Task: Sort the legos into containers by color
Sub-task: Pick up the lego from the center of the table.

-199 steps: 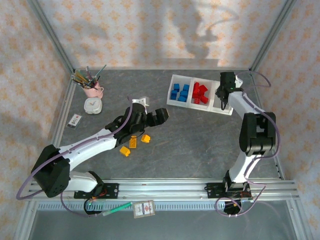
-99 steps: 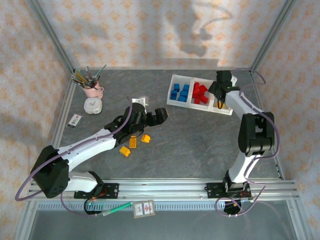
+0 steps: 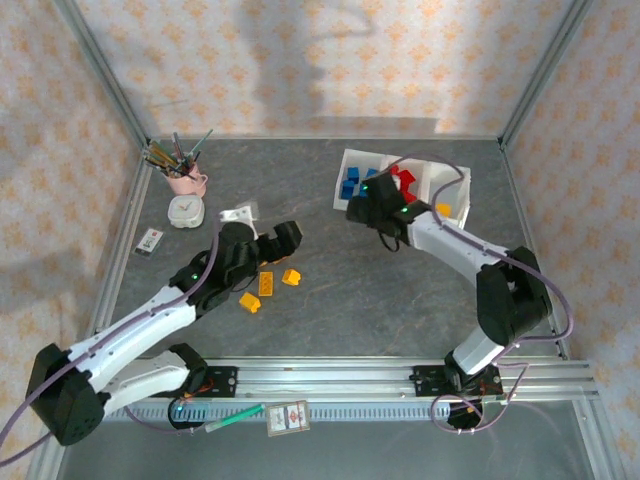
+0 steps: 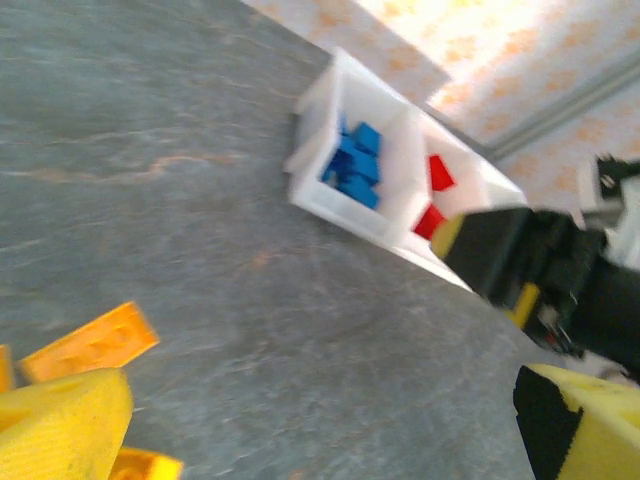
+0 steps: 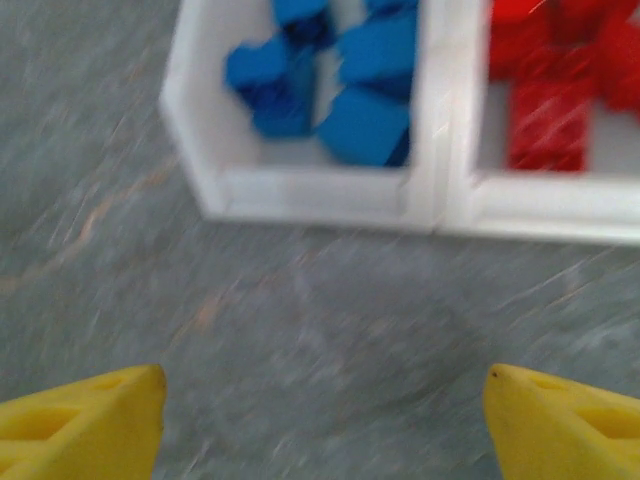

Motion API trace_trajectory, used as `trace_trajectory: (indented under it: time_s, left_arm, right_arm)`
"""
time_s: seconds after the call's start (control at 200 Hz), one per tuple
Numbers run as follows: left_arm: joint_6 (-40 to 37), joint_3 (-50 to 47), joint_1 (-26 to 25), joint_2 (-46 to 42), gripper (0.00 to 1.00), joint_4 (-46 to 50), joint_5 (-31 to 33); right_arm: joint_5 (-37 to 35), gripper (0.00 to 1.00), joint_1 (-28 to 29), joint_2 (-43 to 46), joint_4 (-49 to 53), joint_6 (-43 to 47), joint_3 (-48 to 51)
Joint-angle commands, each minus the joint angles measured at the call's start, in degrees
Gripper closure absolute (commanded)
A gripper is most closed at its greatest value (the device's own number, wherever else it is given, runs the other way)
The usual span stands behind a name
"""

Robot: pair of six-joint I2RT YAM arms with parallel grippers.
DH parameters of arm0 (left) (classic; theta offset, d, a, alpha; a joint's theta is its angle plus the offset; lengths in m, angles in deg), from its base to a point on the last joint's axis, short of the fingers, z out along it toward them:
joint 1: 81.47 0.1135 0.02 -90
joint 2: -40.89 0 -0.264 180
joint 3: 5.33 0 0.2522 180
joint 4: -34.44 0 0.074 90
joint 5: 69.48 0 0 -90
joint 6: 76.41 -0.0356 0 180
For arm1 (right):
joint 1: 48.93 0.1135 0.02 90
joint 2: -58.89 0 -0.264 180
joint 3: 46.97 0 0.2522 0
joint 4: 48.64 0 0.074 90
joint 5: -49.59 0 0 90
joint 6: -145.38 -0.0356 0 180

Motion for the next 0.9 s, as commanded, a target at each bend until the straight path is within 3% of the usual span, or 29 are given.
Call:
trace_trajectory:
  time_s: [0.0,0.215,0.41,0.896]
  left_arm:
    - [2.1,-2.6,2.7,-5.0,0.01,6.8,3.1]
    - [4.1,-5.6,6.1,-12.7,0.01,13.8,3.3]
    - [5.4,-6.3,6.8,-15.4,0.01,17.4,4.7]
    - [5.6,-6.4,7.5,-16.7,0.01,18.6,5.9]
  right_arm:
    - [0.3,0.17,5.7,-1.3,1.1,-2.0,0.0]
    - [2.3,0.14,16.2,-8.9,-0.2,-3.2,-5.1]
    - [2.3,0.12,21.1,-17.9,0.8,-0.7,-13.7]
    - [-1.6,0.06,21.9,-32.3,8.2,9.6,-28.0]
